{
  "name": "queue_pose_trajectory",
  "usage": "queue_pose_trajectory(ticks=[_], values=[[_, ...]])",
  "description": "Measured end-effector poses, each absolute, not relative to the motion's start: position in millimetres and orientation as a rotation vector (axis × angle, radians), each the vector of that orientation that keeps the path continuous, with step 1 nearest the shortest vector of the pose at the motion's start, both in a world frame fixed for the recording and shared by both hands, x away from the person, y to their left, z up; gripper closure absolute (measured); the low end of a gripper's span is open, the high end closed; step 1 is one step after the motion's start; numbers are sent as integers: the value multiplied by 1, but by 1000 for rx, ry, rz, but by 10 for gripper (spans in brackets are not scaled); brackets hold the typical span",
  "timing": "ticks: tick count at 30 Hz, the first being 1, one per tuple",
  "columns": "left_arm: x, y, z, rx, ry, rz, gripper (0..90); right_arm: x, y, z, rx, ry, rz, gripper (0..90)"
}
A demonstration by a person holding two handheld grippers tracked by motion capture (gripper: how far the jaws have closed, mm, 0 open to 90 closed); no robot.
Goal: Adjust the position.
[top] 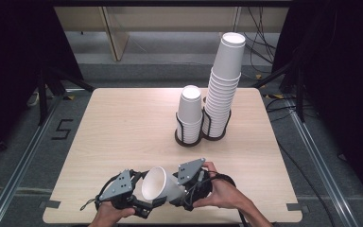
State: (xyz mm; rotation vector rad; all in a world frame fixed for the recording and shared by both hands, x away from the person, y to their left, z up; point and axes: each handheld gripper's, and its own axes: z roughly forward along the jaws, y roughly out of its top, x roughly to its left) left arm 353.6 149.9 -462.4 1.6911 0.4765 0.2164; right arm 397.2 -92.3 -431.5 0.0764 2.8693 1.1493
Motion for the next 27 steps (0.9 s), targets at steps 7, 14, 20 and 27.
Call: queue_pose_trajectory(ticks=[7, 14, 20, 27], values=[[354, 149, -464, 1614, 514, 186, 70, 396, -92, -434, 74, 2877, 1174, 244], [351, 144, -463, 1570, 539, 167, 97, 397, -92, -438, 97, 2873, 1320, 246], [351, 144, -463, 1564, 536, 167, 116, 396, -90, -441, 99, 2878, 1354, 242], [353, 149, -460, 1557, 562, 211, 135, 400, -92, -445, 202, 2876, 1407, 179]])
